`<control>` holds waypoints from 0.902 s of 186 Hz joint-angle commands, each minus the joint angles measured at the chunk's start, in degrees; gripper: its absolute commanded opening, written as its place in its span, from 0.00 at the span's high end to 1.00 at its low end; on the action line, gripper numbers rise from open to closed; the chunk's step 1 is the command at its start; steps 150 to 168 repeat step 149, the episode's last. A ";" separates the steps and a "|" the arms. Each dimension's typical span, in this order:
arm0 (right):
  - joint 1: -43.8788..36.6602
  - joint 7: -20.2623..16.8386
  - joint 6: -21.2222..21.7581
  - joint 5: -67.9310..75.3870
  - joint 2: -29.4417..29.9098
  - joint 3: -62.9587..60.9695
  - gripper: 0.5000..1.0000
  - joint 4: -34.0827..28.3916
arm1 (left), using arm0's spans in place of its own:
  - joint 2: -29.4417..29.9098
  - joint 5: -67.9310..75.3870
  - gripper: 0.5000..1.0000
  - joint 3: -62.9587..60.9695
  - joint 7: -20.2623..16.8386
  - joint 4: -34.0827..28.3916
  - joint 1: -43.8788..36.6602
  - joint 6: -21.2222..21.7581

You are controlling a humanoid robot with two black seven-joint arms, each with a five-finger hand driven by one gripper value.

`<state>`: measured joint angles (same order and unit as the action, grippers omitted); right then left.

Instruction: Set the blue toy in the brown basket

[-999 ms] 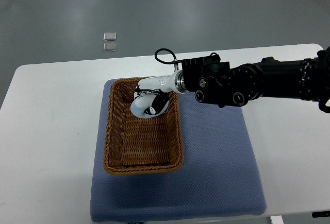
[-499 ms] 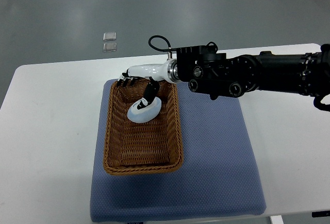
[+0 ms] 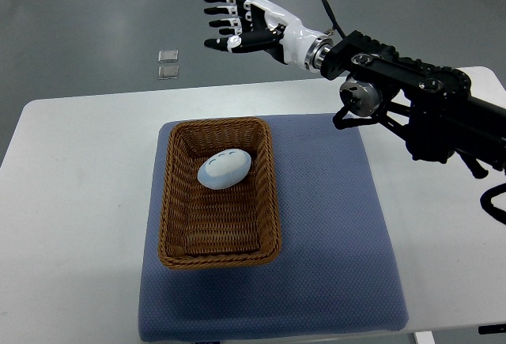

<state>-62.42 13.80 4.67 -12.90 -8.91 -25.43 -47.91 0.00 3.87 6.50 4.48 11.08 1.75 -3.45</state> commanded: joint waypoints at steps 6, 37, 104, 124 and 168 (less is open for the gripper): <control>8.72 0.26 2.36 3.06 0.65 -12.54 0.18 1.86 | 0.00 0.00 0.00 -0.17 0.00 0.00 0.01 0.02; 15.93 0.96 8.86 3.32 2.05 -21.59 0.18 6.78 | 0.00 0.00 0.00 -0.26 0.00 0.08 0.01 -0.07; 21.47 1.66 18.27 3.32 3.63 -26.69 0.18 14.34 | 0.00 0.00 0.00 -0.26 0.00 0.08 -0.08 0.02; 21.99 1.66 19.41 3.32 3.55 -26.60 0.18 14.78 | 0.00 0.00 0.00 -0.26 0.00 0.17 -0.08 -0.07; 22.52 1.75 19.41 3.32 3.63 -26.60 0.18 15.13 | 0.00 0.00 0.00 -0.26 0.00 0.17 -0.08 -0.07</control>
